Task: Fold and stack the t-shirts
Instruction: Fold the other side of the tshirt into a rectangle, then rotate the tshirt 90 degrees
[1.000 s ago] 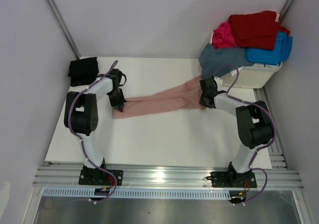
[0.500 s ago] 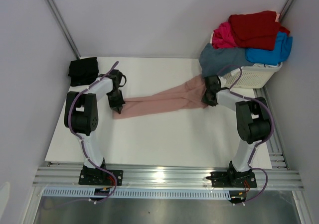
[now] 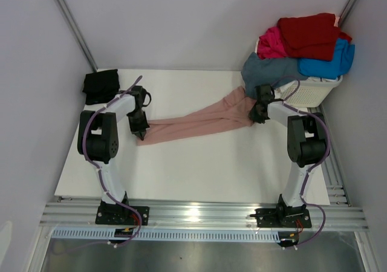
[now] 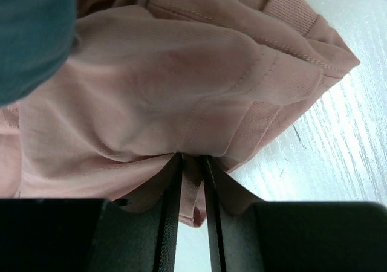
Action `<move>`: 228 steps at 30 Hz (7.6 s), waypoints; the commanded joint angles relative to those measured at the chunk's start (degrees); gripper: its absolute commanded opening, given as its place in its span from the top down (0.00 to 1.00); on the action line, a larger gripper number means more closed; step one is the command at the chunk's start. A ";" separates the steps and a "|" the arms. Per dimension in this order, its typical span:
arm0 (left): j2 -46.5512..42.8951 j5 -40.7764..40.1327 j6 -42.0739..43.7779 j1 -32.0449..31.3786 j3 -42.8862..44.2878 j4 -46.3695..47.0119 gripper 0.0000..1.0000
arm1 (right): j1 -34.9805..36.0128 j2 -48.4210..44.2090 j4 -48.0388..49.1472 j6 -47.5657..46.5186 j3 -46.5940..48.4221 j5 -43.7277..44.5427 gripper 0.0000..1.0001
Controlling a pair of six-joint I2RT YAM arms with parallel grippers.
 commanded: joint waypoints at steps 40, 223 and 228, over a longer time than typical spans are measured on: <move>-63.05 8.29 0.02 -4.13 -27.30 25.82 0.81 | 23.89 5.82 15.01 -3.52 14.09 -30.39 0.36; -21.13 17.69 -10.52 -42.62 -21.33 16.14 0.99 | 23.38 25.45 -6.26 -12.92 39.77 -7.54 0.54; -18.41 18.22 -10.61 -45.08 -20.62 15.79 0.99 | 23.29 28.78 -6.79 -12.48 42.40 -8.15 0.61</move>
